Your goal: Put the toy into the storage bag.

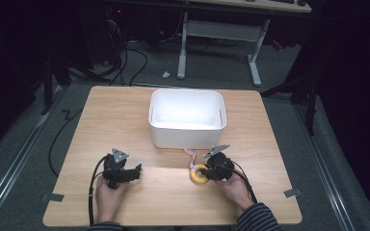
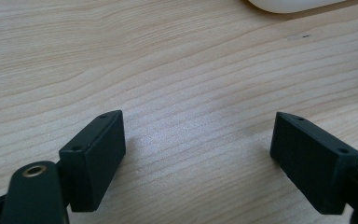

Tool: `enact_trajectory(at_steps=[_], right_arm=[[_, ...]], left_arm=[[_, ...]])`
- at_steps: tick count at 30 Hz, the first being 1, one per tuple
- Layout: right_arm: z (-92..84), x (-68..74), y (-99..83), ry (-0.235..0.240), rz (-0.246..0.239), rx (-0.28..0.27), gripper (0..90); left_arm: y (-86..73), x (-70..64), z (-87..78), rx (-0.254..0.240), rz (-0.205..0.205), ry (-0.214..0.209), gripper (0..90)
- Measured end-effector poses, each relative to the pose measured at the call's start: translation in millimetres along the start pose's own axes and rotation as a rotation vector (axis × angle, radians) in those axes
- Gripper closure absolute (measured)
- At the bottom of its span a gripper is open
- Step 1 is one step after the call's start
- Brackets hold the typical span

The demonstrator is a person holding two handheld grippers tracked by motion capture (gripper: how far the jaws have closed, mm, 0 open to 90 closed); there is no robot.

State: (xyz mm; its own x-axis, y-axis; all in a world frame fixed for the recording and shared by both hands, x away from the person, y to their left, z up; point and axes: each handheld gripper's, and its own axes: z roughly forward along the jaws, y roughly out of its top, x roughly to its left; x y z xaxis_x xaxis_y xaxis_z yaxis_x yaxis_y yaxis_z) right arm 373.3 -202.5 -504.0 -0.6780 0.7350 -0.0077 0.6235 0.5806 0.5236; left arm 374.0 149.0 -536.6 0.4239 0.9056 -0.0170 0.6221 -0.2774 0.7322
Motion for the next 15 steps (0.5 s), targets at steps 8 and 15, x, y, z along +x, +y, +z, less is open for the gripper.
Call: enact_trajectory(at_steps=[8, 15], right_arm=[[1.5, -1.3, 6.8, 0.014, -0.011, 0.057, 67.0], [1.4, -1.9, 7.6, 0.016, -0.022, 0.061, 67.6]], left_arm=[[0.0, 0.0, 0.0, 0.001, 0.001, 0.000, 18.3], [0.0, 0.0, -0.1, 0.001, 0.001, 0.000, 18.3]])
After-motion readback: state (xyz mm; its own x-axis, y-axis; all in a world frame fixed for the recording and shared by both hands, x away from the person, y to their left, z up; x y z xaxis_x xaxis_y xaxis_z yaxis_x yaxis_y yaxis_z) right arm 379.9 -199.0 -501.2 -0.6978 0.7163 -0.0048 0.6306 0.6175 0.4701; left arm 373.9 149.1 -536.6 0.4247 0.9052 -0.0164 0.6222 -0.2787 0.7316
